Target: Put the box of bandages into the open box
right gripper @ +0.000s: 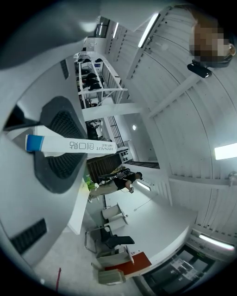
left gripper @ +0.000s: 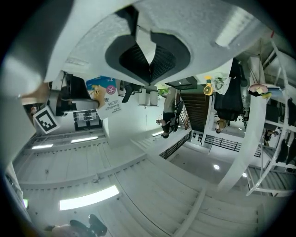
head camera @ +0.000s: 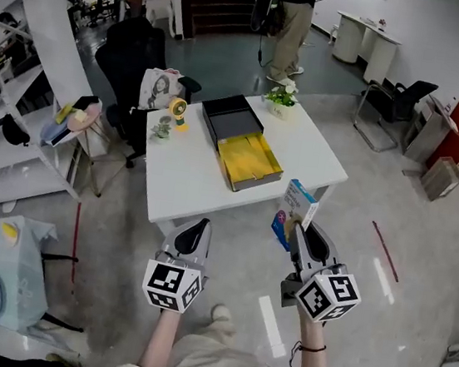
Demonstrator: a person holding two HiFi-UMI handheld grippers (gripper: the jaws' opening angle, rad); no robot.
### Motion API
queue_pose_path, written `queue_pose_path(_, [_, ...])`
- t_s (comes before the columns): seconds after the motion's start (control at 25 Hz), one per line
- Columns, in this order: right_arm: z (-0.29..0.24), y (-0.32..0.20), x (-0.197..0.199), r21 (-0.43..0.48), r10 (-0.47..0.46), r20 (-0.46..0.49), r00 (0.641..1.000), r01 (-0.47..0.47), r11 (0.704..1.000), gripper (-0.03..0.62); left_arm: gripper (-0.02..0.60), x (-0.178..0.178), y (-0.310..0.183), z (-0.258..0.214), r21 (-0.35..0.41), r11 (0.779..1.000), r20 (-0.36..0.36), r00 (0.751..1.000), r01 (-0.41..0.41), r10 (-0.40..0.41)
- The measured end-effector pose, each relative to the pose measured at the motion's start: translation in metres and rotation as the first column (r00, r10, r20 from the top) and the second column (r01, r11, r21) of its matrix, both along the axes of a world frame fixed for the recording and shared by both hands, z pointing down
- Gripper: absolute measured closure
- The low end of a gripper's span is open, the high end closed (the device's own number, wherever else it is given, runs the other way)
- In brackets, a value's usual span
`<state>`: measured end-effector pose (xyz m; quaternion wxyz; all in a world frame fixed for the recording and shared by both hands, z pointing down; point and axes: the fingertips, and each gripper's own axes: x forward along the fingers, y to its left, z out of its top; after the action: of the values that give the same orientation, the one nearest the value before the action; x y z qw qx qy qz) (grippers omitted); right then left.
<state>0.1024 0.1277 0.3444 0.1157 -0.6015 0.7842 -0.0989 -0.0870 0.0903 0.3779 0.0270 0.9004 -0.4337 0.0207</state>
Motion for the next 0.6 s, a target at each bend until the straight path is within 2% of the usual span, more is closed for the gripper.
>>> queue_pose_path(0.28, [0.006, -0.061, 0.008, -0.014, -0.013, 0.029, 0.999, 0.013, 1.0, 0.503, 0.56, 0.008, -0.063, 0.002, -0.001, 1.0, -0.005, 1.0, -0.006, 0.006])
queue_pose_path(0.6, [0.013, -0.098, 0.011, -0.034, -0.035, 0.059, 0.998, 0.037, 0.999, 0.503, 0.56, 0.015, -0.095, 0.012, -0.026, 0.999, -0.014, 0.999, -0.03, 0.03])
